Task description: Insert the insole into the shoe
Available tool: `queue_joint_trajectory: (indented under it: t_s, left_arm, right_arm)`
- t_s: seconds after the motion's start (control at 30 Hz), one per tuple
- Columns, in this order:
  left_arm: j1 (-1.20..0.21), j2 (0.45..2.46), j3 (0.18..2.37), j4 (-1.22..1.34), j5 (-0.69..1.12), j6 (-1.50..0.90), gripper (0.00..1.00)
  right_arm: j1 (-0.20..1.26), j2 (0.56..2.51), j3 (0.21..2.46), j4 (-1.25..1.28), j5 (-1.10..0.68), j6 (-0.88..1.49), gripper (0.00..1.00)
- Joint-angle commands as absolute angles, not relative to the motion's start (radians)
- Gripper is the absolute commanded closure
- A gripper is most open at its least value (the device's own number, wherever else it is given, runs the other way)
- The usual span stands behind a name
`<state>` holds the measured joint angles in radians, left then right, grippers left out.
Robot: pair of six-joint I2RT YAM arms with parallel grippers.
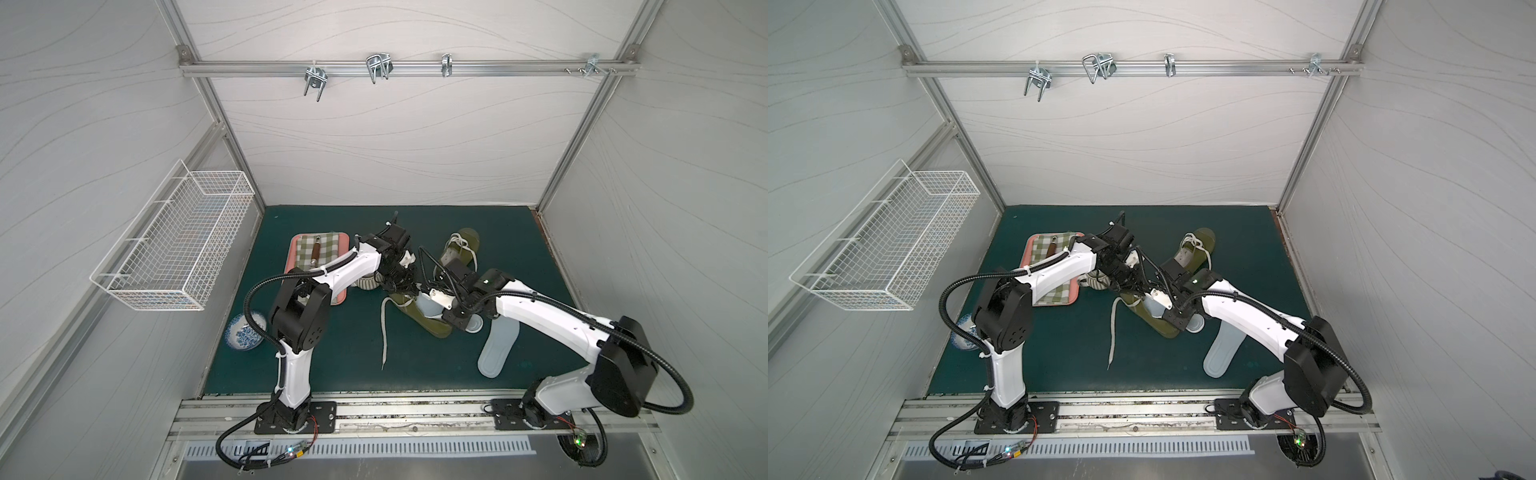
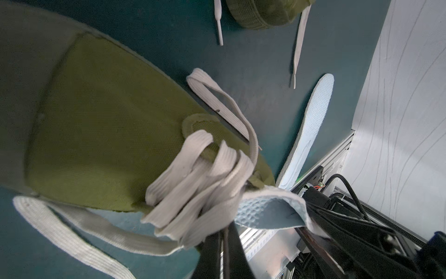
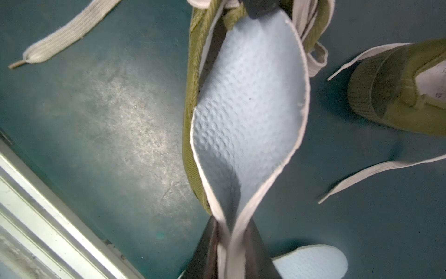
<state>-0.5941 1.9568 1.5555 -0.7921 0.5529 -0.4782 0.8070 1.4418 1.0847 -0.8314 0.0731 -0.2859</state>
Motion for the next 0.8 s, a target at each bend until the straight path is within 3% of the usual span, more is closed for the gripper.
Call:
queue_joint_trajectory:
  t_s: [0.0,0.27,0.43,0.77]
  left_arm:
    - [-0.604,1.914,1.548,-0.734,0.597,-0.505,1.0]
    - [-0.604,1.893,1.507,-0.692,0.602,-0.523,1.0]
    - [-0.604,1.863,1.492,-0.627,0.638,-0.549,1.0]
    - [-0.594,1.854,1.47,-0.59,0.642,-0.598,1.0]
  right_arm:
    - [0.781,1.458,1.096,-0.804,-0.03,-0.237,0.81]
    - [0.729,1.469,1.125,-0.813,-0.176,-0.22,0.85]
    - [0.815,1.486,1.145,-0.931,0.026,-0.253,0.89]
    - [0.804,1.463,1.153,-0.996,-0.009,-0.221,0.92]
